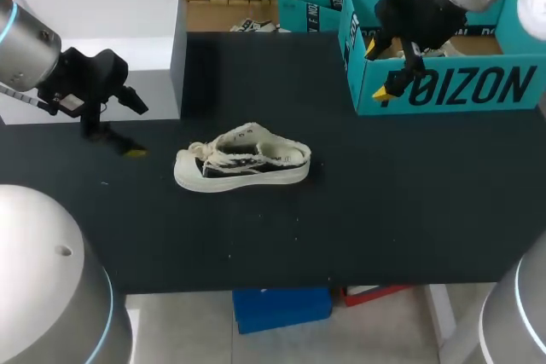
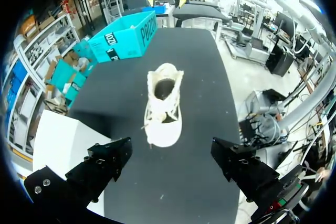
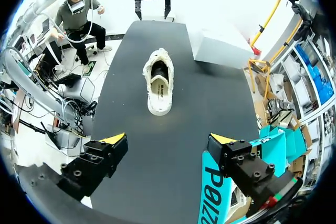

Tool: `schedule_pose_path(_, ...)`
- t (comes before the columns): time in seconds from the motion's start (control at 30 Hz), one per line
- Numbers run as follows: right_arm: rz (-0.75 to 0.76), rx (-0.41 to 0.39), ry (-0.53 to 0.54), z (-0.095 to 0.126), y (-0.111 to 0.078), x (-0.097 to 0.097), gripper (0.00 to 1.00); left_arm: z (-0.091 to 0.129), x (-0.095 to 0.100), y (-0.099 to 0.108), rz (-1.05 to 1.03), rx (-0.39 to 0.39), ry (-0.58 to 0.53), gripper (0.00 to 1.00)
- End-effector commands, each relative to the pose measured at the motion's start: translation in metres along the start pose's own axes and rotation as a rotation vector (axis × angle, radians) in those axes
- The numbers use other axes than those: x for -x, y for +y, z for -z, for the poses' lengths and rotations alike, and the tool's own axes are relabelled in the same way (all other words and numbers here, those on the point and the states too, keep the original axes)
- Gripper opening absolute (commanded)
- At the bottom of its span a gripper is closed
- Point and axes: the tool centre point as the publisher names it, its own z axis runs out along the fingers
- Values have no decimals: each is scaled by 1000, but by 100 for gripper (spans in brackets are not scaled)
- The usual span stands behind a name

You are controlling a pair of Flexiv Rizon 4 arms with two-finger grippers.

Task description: Take the shoe out of the shoebox, open the shoe tongue, remove and reinsert the insole, then place the shoe into the shoebox

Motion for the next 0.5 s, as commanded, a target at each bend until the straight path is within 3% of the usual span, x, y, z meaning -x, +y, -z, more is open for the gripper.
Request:
schedule_pose_path(0.03,0,-1,1,-1,0,1,100,-1,-1,1,-3,-2,-4,100)
schedule_pose_path(0.37,0,-1,1,-1,0,1,100,-1,-1,1,-3,-2,-4,100)
schedule_pose_path(0.5,-30,73,-28,-23,-2,-12,100,-1,-1,1,-3,-2,-4,100)
